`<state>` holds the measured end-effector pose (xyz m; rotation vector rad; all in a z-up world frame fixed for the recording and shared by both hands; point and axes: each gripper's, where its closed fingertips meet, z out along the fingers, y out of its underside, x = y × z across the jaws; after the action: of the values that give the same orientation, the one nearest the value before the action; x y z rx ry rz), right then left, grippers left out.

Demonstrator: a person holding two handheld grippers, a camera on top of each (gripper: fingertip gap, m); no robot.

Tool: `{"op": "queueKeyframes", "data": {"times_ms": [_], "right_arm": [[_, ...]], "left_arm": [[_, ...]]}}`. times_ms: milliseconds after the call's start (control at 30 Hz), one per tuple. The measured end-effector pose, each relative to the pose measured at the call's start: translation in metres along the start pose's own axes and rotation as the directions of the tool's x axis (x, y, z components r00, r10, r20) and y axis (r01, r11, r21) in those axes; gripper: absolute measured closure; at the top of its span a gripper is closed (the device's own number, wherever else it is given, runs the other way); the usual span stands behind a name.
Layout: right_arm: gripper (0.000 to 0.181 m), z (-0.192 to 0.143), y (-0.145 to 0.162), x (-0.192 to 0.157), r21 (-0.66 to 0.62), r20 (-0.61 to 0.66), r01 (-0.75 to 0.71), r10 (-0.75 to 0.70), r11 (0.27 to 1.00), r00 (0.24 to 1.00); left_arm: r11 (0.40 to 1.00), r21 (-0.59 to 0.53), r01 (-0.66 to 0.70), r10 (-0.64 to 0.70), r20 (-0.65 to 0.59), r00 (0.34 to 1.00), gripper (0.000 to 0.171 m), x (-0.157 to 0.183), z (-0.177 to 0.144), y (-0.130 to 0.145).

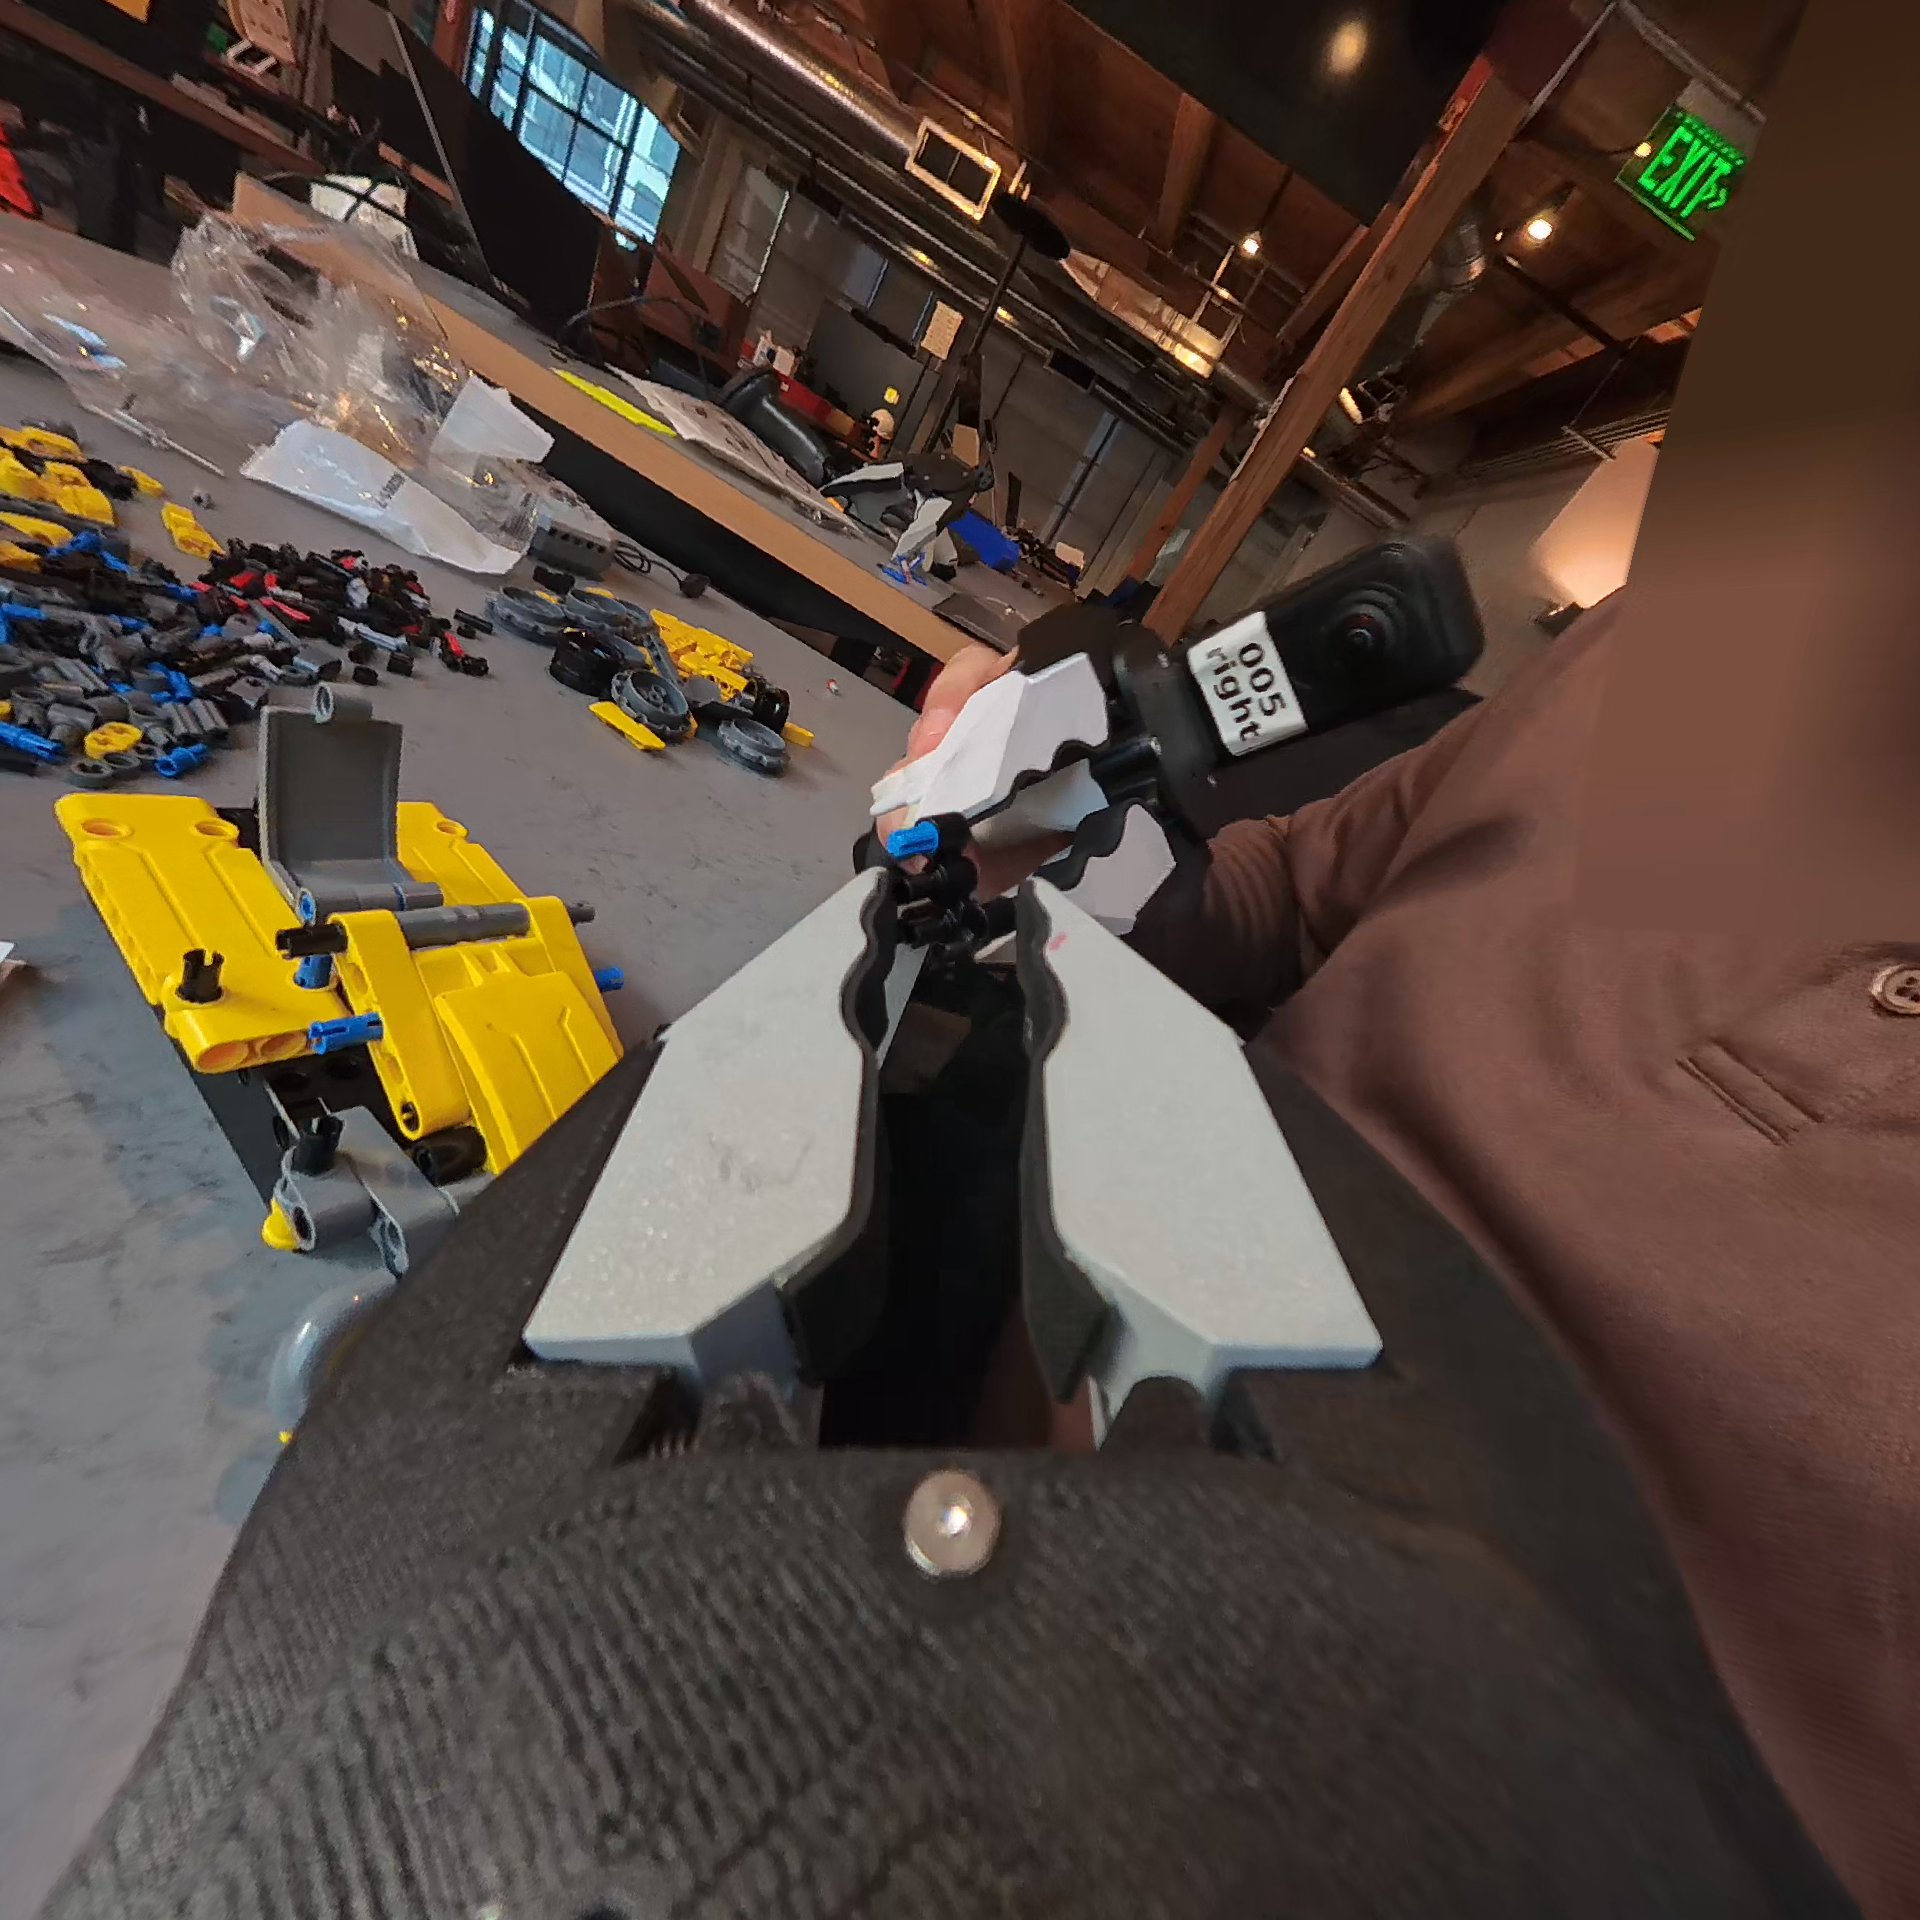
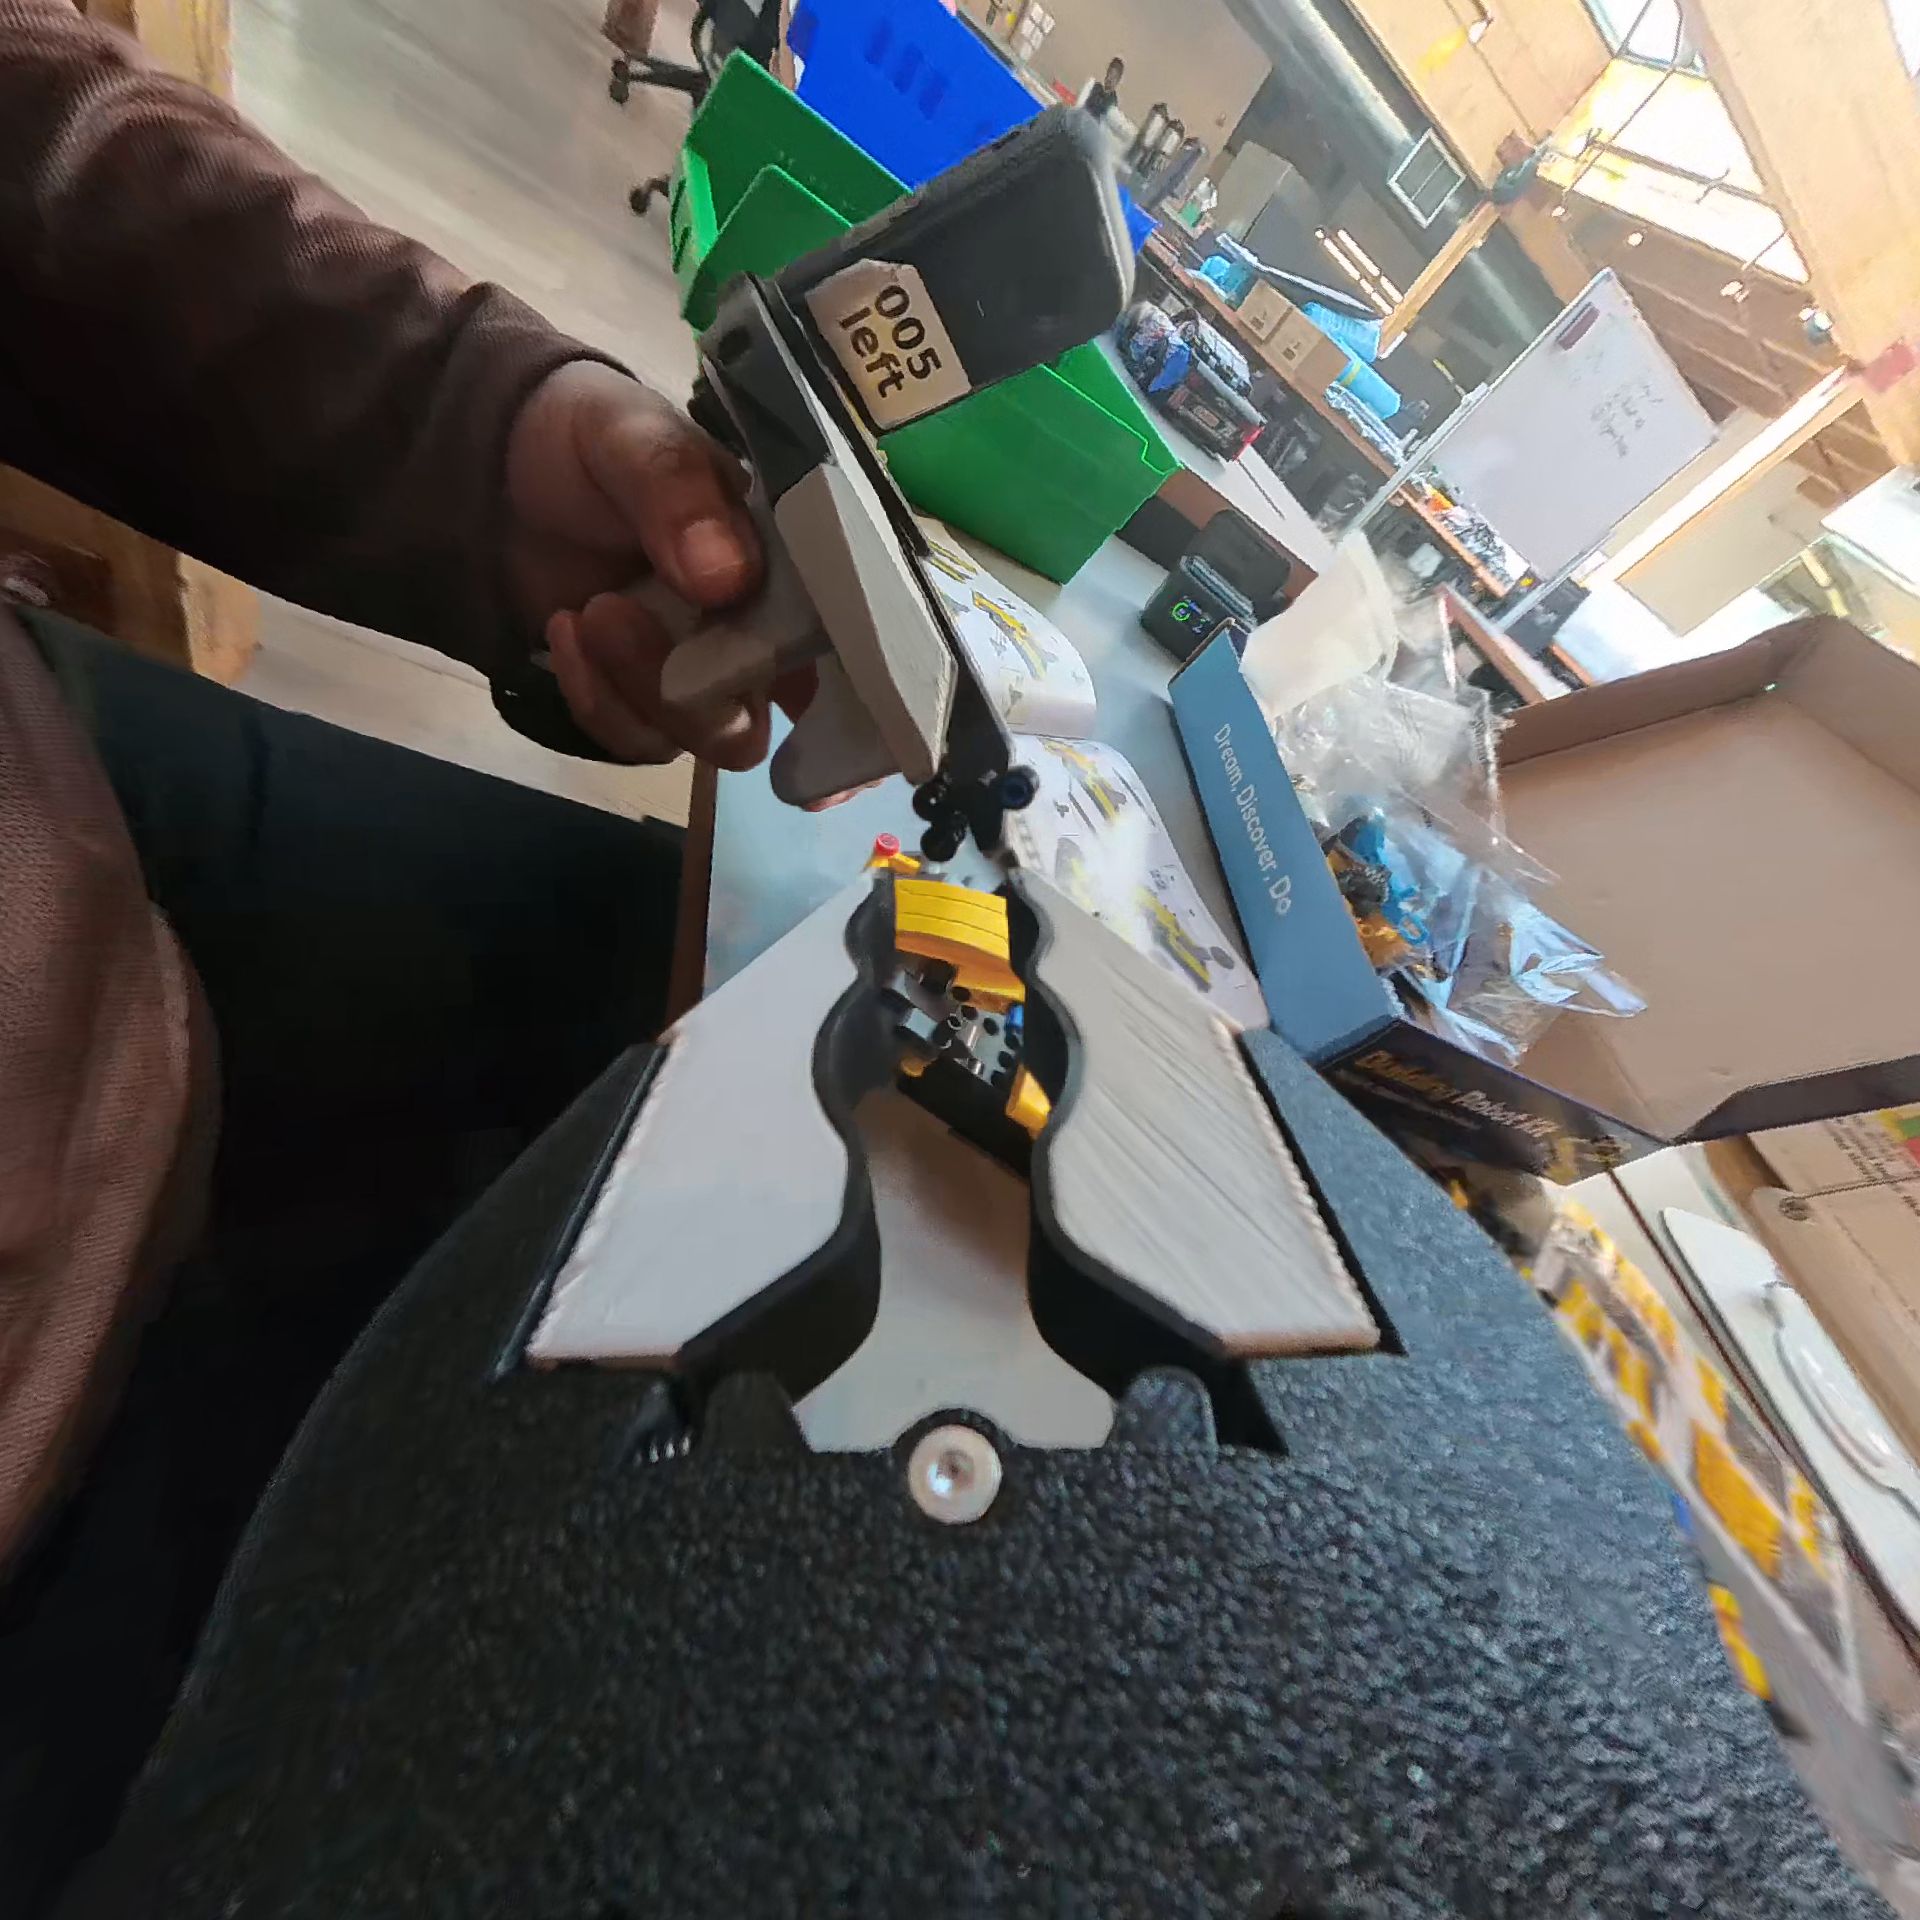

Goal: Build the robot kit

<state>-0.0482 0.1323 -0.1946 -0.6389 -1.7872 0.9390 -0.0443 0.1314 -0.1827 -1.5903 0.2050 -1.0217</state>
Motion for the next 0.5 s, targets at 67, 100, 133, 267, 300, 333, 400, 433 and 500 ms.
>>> {"op": "queueKeyframes", "data": {"times_ms": [67, 100, 133, 267, 300, 333, 400, 433, 500], "right_arm": [[0.165, -0.003, 0.000, 0.002, 0.024, 0.036, -0.092, 0.091, 0.995, 0.995], [0.166, -0.005, -0.001, 0.003, 0.039, 0.065, -0.153, 0.150, 0.987, 0.986], [0.166, -0.007, -0.003, 0.002, 0.052, 0.110, -0.229, 0.222, 0.972, 0.969], [0.165, -0.007, -0.003, 0.009, 0.034, 0.236, -0.559, 0.536, 0.829, 0.810], [0.164, -0.006, -0.003, 0.010, 0.030, 0.255, -0.617, 0.590, 0.787, 0.766], [0.164, -0.006, -0.004, 0.011, 0.030, 0.272, -0.661, 0.630, 0.750, 0.727], [0.164, -0.005, -0.003, 0.013, 0.027, 0.278, -0.712, 0.679, 0.701, 0.679], [0.165, -0.004, -0.001, 0.013, 0.016, 0.273, -0.722, 0.692, 0.692, 0.669], [0.164, -0.002, 0.001, 0.009, -0.007, 0.269, -0.722, 0.696, 0.692, 0.665]], "left_arm": [[1.000, 0.019, -0.005, 0.005, 0.006, 1.000, 0.151, -0.002, -0.002, -0.004], [1.000, 0.020, -0.019, 0.019, 0.016, 1.000, 0.151, -0.003, -0.002, -0.004], [0.999, 0.013, -0.041, 0.041, 0.032, 0.999, 0.151, -0.005, -0.003, -0.004], [0.976, -0.066, -0.209, 0.216, 0.130, 0.968, 0.151, -0.009, -0.001, 0.003], [0.962, -0.102, -0.254, 0.267, 0.148, 0.952, 0.151, -0.009, 0.001, 0.007], [0.947, -0.133, -0.292, 0.312, 0.163, 0.936, 0.151, -0.010, 0.004, 0.010], [0.921, -0.181, -0.345, 0.377, 0.196, 0.905, 0.151, -0.011, 0.009, 0.015], [0.913, -0.194, -0.359, 0.396, 0.209, 0.894, 0.151, -0.011, 0.011, 0.016], [0.909, -0.182, -0.375, 0.410, 0.237, 0.881, 0.151, -0.010, 0.014, 0.012]]}}
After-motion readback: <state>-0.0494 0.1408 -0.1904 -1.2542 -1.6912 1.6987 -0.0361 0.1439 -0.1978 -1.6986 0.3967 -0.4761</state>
